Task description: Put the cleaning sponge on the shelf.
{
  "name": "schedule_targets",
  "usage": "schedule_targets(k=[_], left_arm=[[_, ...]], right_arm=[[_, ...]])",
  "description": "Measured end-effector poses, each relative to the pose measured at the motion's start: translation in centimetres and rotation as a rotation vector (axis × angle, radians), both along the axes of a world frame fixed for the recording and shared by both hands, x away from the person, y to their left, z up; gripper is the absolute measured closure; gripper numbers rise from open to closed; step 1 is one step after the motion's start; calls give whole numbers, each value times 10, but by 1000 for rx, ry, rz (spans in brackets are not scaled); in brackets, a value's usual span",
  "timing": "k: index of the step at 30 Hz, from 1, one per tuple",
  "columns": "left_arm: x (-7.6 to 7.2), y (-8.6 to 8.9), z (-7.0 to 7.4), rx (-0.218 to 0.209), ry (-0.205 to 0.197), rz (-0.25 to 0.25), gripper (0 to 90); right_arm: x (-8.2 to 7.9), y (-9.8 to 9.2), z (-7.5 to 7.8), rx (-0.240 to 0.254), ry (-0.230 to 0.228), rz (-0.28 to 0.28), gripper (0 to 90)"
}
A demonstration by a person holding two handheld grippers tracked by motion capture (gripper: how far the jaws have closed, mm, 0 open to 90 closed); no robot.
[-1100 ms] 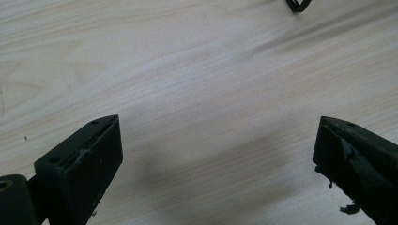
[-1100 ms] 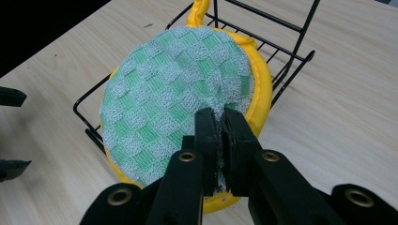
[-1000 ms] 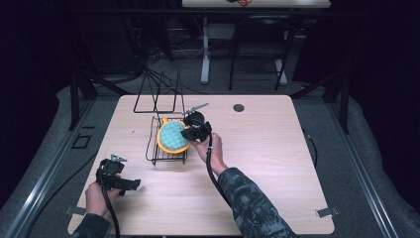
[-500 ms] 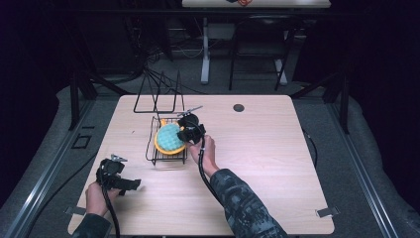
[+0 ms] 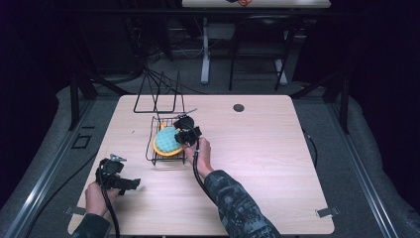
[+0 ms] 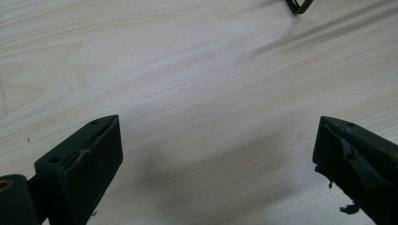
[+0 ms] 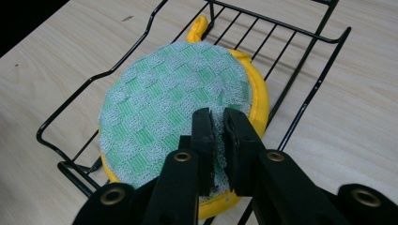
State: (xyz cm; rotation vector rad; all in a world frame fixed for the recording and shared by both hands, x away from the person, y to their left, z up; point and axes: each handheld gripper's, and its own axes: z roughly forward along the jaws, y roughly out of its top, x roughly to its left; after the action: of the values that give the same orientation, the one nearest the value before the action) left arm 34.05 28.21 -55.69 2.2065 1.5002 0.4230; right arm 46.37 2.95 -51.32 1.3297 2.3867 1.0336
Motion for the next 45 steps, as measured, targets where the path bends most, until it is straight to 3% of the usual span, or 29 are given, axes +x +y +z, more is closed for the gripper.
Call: schedule_targets(k=[7, 12, 22, 30, 40, 45], left_arm=[[0, 0, 0, 3, 0, -5, 21], [0, 0, 0, 4, 2, -6, 21], [0, -1, 1, 6, -4, -3, 21], [0, -2, 1, 4, -4, -5, 20], [0, -3, 1, 9, -7, -7, 20], [0, -3, 2, -8, -10, -13, 6]], right_arm=[[-4, -2, 8, 30, 4, 31, 680], [-7, -6, 12, 25, 1, 52, 555], [-20, -24, 25, 51, -18, 92, 363], [-38, -50, 36, 76, -40, 131, 246], [-61, -95, 47, 104, -51, 160, 199], [-72, -119, 50, 105, -49, 160, 175]])
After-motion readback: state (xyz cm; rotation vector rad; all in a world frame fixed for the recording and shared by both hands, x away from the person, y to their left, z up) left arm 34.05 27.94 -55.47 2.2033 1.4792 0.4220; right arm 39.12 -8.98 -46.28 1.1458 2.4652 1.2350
